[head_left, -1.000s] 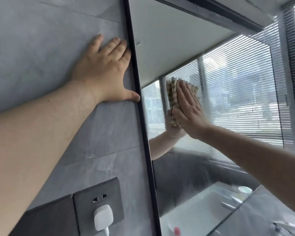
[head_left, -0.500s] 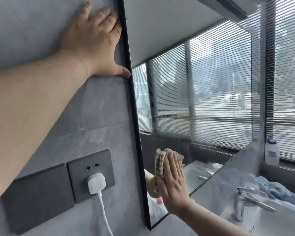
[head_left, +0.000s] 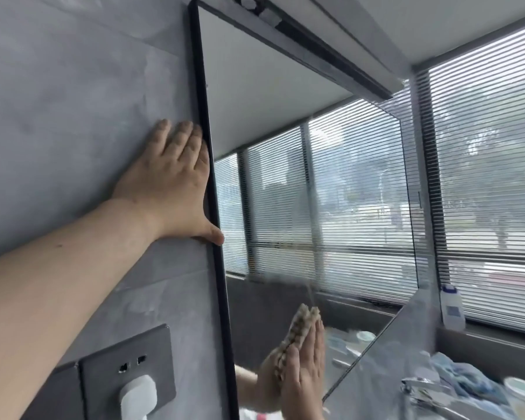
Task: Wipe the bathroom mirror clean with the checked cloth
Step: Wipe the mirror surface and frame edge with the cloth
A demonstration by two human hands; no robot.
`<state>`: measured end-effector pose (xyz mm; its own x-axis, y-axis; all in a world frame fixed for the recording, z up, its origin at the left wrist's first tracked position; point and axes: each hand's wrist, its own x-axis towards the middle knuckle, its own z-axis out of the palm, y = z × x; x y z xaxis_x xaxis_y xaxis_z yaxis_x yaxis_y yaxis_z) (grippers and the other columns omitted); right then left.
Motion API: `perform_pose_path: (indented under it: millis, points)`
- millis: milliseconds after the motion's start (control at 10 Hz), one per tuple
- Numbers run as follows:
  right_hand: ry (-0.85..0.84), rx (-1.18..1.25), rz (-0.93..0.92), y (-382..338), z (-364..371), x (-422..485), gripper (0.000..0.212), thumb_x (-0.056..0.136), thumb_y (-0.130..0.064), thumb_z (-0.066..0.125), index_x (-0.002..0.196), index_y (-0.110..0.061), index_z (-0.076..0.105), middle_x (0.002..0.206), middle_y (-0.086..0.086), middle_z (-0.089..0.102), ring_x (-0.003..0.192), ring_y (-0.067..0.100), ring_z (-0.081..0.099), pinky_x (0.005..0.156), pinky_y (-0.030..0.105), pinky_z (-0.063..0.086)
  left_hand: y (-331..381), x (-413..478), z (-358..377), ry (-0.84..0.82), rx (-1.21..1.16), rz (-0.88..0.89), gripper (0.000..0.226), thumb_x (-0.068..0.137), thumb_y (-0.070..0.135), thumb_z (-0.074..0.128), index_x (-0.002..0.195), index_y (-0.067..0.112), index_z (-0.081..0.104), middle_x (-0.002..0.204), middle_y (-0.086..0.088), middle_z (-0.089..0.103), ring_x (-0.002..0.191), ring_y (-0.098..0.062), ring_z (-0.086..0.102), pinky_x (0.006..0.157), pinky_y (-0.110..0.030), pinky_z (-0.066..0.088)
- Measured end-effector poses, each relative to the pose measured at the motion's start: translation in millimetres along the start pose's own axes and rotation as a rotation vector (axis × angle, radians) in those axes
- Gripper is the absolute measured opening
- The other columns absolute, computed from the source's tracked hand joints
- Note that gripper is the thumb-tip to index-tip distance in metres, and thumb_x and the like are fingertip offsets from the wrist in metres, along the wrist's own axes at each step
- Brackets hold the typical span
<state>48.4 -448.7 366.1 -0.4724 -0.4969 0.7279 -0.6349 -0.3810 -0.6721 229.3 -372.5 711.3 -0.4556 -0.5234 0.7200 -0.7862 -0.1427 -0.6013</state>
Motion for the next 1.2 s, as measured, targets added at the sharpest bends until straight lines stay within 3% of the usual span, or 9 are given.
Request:
perform_pose_path:
  millis: [100, 300, 400, 500, 600, 700, 800, 1000, 1200]
  points:
    - [-0.173, 0.072, 0.317, 132, 37, -137, 0.064, 0.098, -0.037, 0.025, 0.156, -0.01, 0.023, 0.167, -0.008, 0.009, 0.151, 0.018, 0.02, 0.121, 0.033, 0.009, 1, -1, -1, 0.0, -0.002, 0.007, 0.157, 0.045, 0.108, 0.016, 0.154, -0.004, 0.0, 0.165, -0.022, -0.003, 0.153, -0.036, -0.009, 0.122, -0.055, -0.007]
    - [-0.139, 0.055, 0.253, 151, 63, -155, 0.057, 0.098, -0.033, 0.034, 0.147, -0.005, 0.041, 0.157, 0.009, 0.038, 0.136, 0.028, 0.046, 0.116, 0.024, 0.017, -1, -1, 1, 0.035, -0.051, 0.017, 0.157, 0.045, 0.108, 0.012, 0.155, -0.003, 0.002, 0.165, -0.021, -0.001, 0.153, -0.035, -0.006, 0.122, -0.054, -0.006]
    - [0.309, 0.054, 0.256, 54, 32, -58, 0.058, 0.104, -0.034, 0.023, 0.132, 0.009, 0.05, 0.15, 0.015, 0.041, 0.135, 0.015, 0.045, 0.112, 0.011, 0.014, -1, -3, 0, 0.044, -0.066, 0.027, 0.156, 0.046, 0.107, 0.012, 0.155, -0.004, 0.003, 0.165, -0.022, 0.0, 0.153, -0.035, -0.005, 0.122, -0.054, -0.005]
    - [0.055, 0.085, 0.501, 28, -1, -56, 0.044, 0.095, -0.024, 0.047, 0.135, -0.01, 0.057, 0.125, 0.018, 0.062, 0.109, 0.038, 0.061, 0.107, 0.026, 0.029, -1, -6, -2, 0.062, -0.089, 0.031, 0.156, 0.046, 0.108, 0.015, 0.155, -0.004, 0.006, 0.165, -0.021, 0.003, 0.154, -0.035, -0.002, 0.123, -0.053, -0.004]
    - [-0.018, 0.172, 0.501, 14, -29, -48, 0.02, 0.094, -0.026, 0.054, 0.104, -0.04, 0.065, 0.099, 0.004, 0.06, 0.094, 0.026, 0.057, 0.096, 0.047, 0.045, -4, -6, -5, 0.082, -0.113, 0.031, 0.154, 0.047, 0.107, 0.015, 0.155, -0.003, 0.011, 0.165, -0.021, 0.008, 0.154, -0.034, 0.001, 0.123, -0.052, -0.003]
    - [-0.077, 0.449, 0.531, -21, -71, -37, 0.009, 0.083, -0.03, 0.049, 0.08, -0.022, 0.052, 0.07, 0.012, 0.048, 0.058, 0.022, 0.045, 0.046, 0.032, 0.045, -6, -7, -5, 0.128, -0.169, 0.031, 0.152, 0.048, 0.106, 0.003, 0.154, -0.002, 0.021, 0.164, -0.019, 0.018, 0.153, -0.031, 0.01, 0.124, -0.05, 0.001]
    - [-0.119, 0.648, 0.542, -63, -114, -32, 0.027, 0.067, -0.017, 0.04, 0.09, -0.004, 0.043, 0.061, 0.01, 0.035, 0.044, 0.015, 0.029, 0.037, 0.017, 0.024, -10, -10, -4, 0.182, -0.352, 0.05, 0.145, 0.057, 0.103, -0.004, 0.15, -0.002, 0.034, 0.16, -0.017, 0.031, 0.151, -0.029, 0.02, 0.124, -0.045, 0.003]
    - [-0.117, 0.559, 0.501, -95, -171, -36, 0.045, 0.071, -0.013, 0.044, 0.114, -0.014, 0.056, 0.072, -0.004, 0.068, 0.053, 0.01, 0.057, 0.051, 0.033, 0.042, 14, -48, -25, 0.064, -1.345, -0.218, 0.061, 0.083, 0.069, 0.059, 0.121, 0.022, 0.068, 0.123, -0.009, 0.067, 0.134, -0.031, 0.047, 0.115, -0.045, 0.034]
    - [-0.074, 0.722, 0.564, -109, -207, -67, 0.025, 0.086, -0.01, 0.053, 0.11, -0.012, 0.062, 0.094, 0.017, 0.071, 0.081, 0.029, 0.066, 0.064, 0.038, 0.053, 63, -145, -76, 0.154, -1.993, -0.391, 0.009, 0.094, 0.038, 0.065, 0.095, 0.031, 0.071, 0.079, 0.023, 0.069, 0.081, 0.015, 0.063, 0.066, -0.001, 0.043]
